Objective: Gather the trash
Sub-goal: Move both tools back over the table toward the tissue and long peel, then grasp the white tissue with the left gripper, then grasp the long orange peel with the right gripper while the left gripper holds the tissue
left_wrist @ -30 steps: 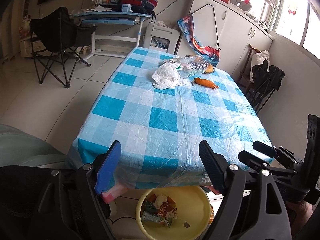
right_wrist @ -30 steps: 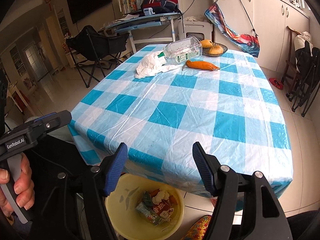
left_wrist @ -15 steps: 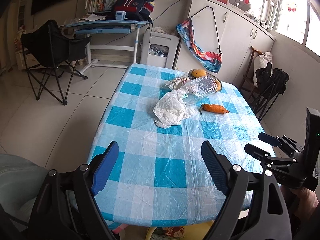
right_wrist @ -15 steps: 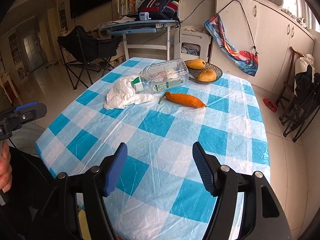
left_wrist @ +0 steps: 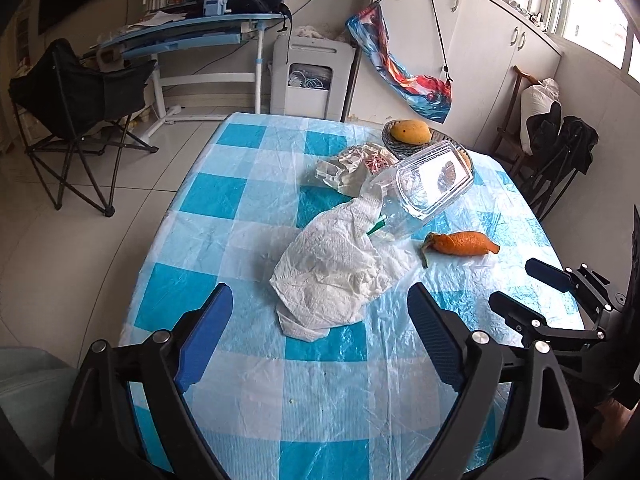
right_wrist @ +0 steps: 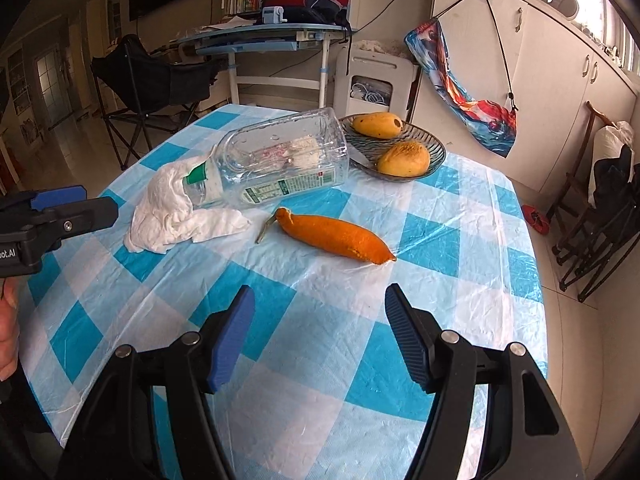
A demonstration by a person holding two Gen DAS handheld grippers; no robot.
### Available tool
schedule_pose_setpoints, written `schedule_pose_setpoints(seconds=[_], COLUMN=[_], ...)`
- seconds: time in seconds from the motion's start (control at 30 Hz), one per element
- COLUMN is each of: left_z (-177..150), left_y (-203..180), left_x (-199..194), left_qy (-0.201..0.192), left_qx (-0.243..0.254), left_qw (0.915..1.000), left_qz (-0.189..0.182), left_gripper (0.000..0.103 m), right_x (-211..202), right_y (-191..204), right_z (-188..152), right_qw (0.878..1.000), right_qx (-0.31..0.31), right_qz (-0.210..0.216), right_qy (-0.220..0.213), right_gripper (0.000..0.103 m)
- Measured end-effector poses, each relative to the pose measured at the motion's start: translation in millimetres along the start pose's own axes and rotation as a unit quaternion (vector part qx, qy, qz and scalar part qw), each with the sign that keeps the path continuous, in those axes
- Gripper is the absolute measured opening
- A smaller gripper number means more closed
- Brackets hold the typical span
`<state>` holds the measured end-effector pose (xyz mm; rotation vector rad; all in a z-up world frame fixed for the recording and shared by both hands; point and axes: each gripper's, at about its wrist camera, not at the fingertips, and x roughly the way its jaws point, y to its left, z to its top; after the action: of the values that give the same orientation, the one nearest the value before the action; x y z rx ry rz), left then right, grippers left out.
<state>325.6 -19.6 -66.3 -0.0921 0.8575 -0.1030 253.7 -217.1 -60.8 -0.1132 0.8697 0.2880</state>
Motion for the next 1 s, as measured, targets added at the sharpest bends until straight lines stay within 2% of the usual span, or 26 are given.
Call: schedule_pose_setpoints(seconds=[0.13,0.33,0.37,0.4,0.43,0.5,0.6,0.63,0.67,0.9,1.0], left_z=[8,11,11,11,10,11,6,3,1,-19,-34], left_y=[-2,6,6,7,7,6,7,8,10,25,36], left_x=[30,56,57,57,58,57,47,41,35,-11,-23], left_qy=[0.015,0.031,0.03,0.03,0.034,0.039,0.033,0.03,0.027,0.011,0.02], left_qx=[0.0,-0.022,-0.022,-0.021,-0.021,-0.017,-0.014,-0.016,-0.019,-0.054,-0.091], left_qw=[0.9998,0.9991,0.9991,0.9992,0.9992,0.9991,0.9992,0.9992,0.9991,0.9961,0.9887], left_qz=[0.009,0.022,0.019,0.013,0.002,-0.007,-0.016,-0.02,-0.025,-0.07,-0.118], left_gripper=[0.086,0.086,0.079,0.064,0.056,0.026,0.012,0.011,0.009,0.009,0.009], right_x=[19,37,38,39,39,40,36,33,31,6,0], right_y=[-4,-8,-9,-8,-7,-4,-2,-1,0,18,18], right_z=[11,25,25,25,25,25,22,21,20,9,9], right_qw=[1.0,1.0,0.999,0.999,0.999,0.999,0.999,0.998,0.998,0.998,0.998], right_qx=[-0.002,0.009,0.012,0.012,0.01,0.001,-0.001,0.001,0.004,-0.006,-0.011], right_qz=[-0.001,0.022,0.026,0.025,0.023,0.025,0.034,0.039,0.045,0.061,0.052], right_qy=[0.003,0.017,0.021,0.023,0.025,0.033,0.038,0.039,0.04,0.032,0.022], right_gripper=[0.065,0.065,0.065,0.061,0.051,0.039,0.018,0.006,0.002,0.001,0.001])
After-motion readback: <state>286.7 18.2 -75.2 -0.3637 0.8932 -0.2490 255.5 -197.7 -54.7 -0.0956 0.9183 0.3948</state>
